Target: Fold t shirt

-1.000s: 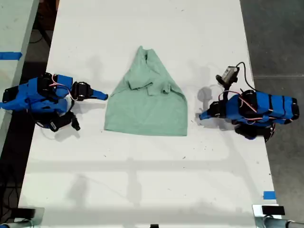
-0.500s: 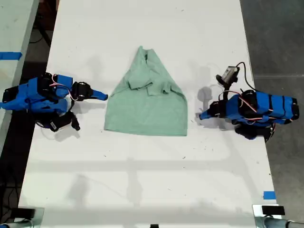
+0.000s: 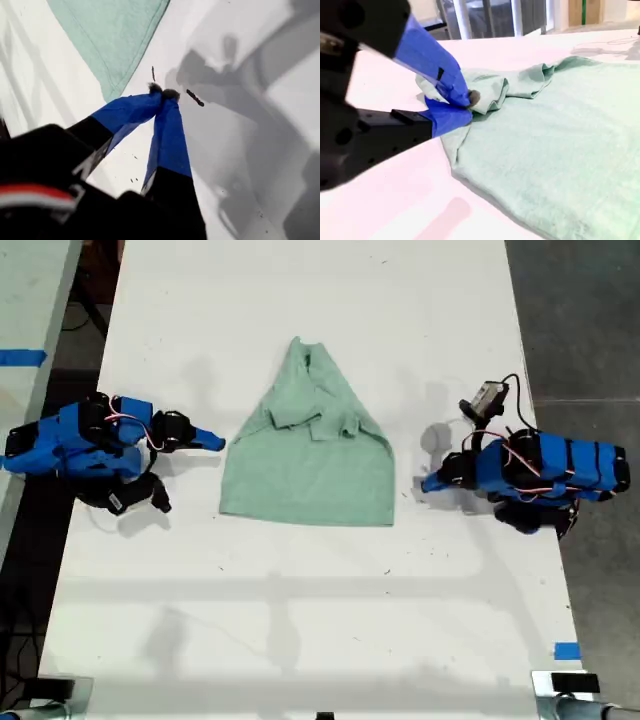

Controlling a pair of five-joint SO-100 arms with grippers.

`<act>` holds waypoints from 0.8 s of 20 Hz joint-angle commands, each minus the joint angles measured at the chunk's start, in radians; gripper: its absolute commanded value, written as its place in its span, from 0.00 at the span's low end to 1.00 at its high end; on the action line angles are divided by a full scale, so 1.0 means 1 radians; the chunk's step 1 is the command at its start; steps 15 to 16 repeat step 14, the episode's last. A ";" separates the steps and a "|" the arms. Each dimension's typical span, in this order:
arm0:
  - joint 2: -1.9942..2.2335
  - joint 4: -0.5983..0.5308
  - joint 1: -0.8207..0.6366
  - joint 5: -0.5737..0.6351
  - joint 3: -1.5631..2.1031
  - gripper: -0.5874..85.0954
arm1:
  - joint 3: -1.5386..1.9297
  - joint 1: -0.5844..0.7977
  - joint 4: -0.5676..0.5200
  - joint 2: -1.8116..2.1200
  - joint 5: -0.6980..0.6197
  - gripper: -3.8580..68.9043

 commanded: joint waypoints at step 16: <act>0.009 0.023 -0.044 -0.044 0.009 0.01 | 0.051 0.011 0.002 0.012 0.011 0.06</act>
